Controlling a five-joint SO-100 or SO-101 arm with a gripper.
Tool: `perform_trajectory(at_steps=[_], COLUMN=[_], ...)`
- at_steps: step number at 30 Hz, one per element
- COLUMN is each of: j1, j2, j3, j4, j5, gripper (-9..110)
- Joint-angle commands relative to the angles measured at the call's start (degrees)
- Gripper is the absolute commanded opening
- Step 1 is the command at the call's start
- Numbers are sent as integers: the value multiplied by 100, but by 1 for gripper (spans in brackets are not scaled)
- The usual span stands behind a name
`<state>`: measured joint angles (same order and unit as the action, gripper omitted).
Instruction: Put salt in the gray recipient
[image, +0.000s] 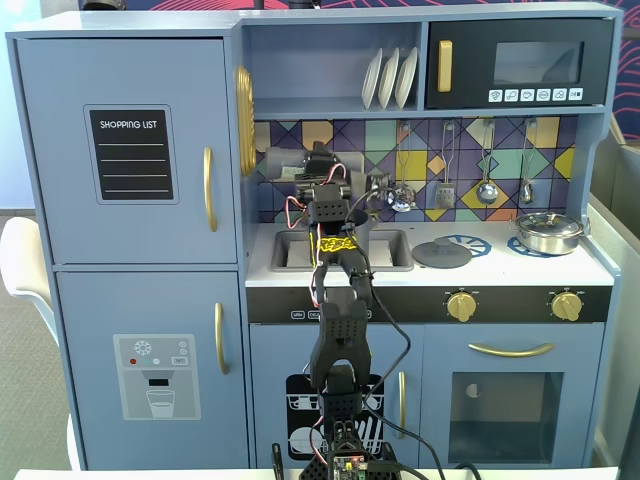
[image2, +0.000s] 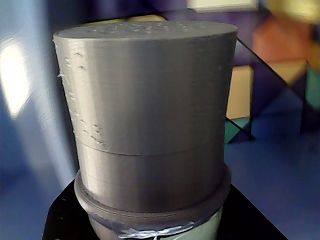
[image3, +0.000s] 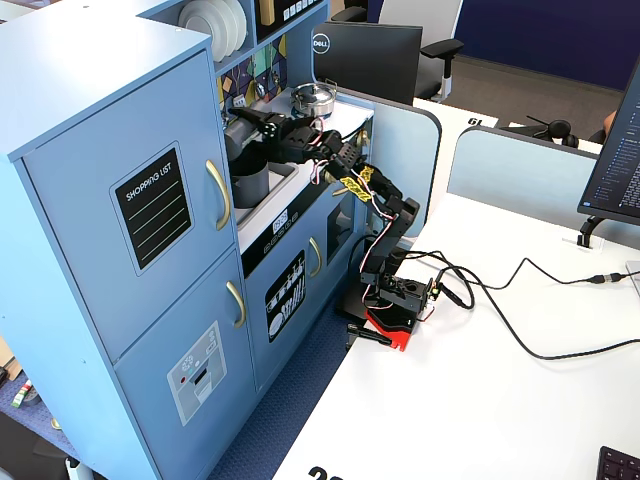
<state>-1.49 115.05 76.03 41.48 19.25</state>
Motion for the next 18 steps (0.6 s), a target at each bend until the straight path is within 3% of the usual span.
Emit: perform_trajectory(at_steps=[1,5,12,18], j1=[-114,-229,-387,-141], j2=[-88,-264,-694,-677], j3=[-536,-624,-1318,-1213], j4=[-281,-439,-431,325], j5=[1740,2531,2909,3243], gripper=[0,0,0,0])
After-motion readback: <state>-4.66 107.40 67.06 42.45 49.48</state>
